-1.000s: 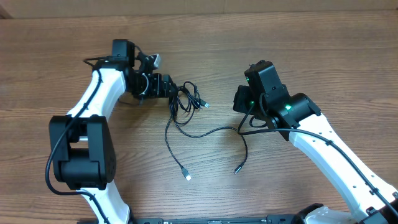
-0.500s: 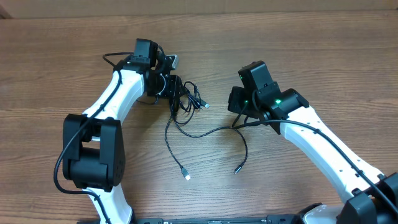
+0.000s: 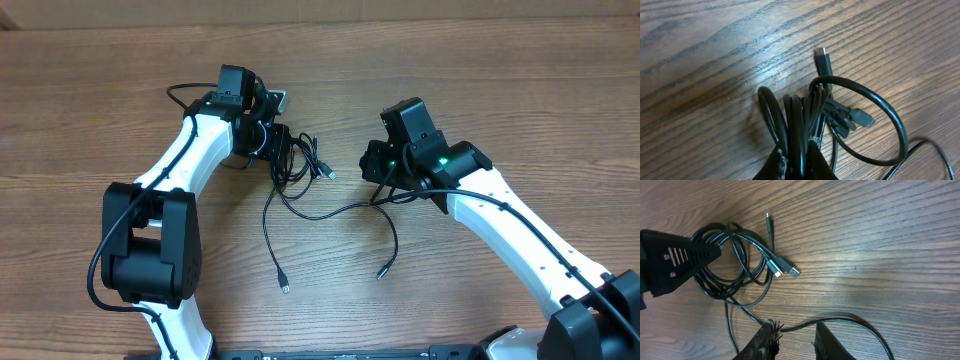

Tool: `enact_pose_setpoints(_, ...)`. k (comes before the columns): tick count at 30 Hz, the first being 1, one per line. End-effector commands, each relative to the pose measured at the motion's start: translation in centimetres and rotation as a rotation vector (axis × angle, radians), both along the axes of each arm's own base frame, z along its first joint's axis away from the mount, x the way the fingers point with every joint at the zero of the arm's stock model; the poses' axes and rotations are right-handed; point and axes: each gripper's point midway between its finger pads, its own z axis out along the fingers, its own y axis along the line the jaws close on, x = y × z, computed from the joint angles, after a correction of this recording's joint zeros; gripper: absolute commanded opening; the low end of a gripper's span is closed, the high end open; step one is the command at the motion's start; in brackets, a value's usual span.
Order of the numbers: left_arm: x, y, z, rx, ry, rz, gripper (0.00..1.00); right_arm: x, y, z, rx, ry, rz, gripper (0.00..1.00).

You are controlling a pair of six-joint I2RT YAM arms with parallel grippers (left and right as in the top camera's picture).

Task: Untangle cables
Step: 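Hold the coil with the left gripper while the right gripper hovers right, then move the right gripper left to grasp the coil near the left gripper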

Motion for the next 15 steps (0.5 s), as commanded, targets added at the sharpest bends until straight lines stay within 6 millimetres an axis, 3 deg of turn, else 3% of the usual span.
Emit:
enact_pose_setpoints(1, -0.6, -0.4, -0.7, 0.014, -0.031, -0.119, 0.04, -0.1, 0.5, 0.1, 0.030, 0.010, 0.013, 0.23)
enact_pose_setpoints(9, -1.6, -2.6, 0.7, -0.125, -0.083, -0.292, 0.04, -0.1, 1.4, 0.5, 0.103, 0.035, -0.005, 0.28)
enact_pose_setpoints(15, -2.9, -4.2, 2.0, -0.238, -0.131, -0.436, 0.05, -0.4, 3.4, 1.4, 0.206, 0.047, 0.054, 0.29)
